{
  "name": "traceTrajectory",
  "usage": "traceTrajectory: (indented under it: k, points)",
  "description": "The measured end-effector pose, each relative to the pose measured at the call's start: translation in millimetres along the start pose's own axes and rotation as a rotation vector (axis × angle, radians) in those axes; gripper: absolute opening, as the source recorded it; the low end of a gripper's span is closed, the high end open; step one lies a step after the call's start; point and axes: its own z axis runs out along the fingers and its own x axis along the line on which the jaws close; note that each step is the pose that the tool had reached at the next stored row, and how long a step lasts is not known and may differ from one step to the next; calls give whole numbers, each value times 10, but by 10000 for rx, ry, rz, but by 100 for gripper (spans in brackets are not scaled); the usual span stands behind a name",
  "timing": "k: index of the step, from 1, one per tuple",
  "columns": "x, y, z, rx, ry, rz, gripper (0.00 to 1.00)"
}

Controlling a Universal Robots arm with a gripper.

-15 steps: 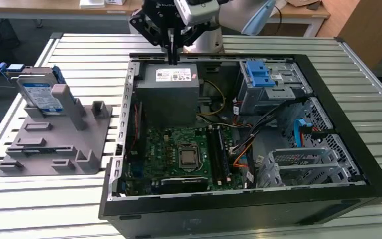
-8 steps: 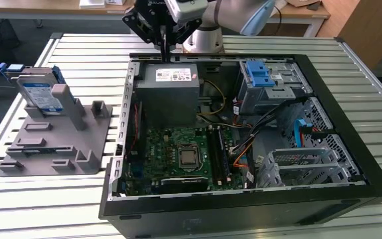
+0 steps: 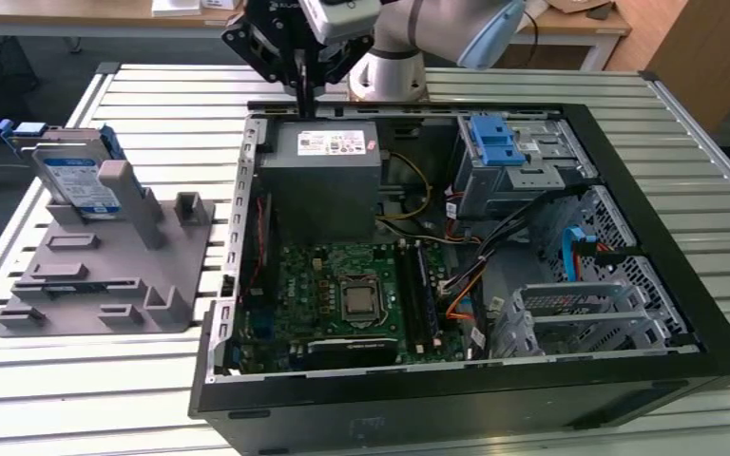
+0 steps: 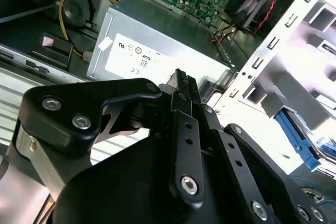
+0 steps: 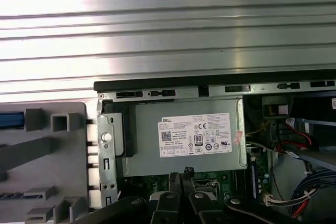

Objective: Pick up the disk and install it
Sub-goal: 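Reach for the disk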

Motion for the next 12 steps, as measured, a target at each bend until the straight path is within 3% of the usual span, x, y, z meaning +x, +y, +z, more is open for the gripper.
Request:
traceTrajectory:
  k: [12]
  points:
    - [223, -11, 12, -1, 0, -1, 15]
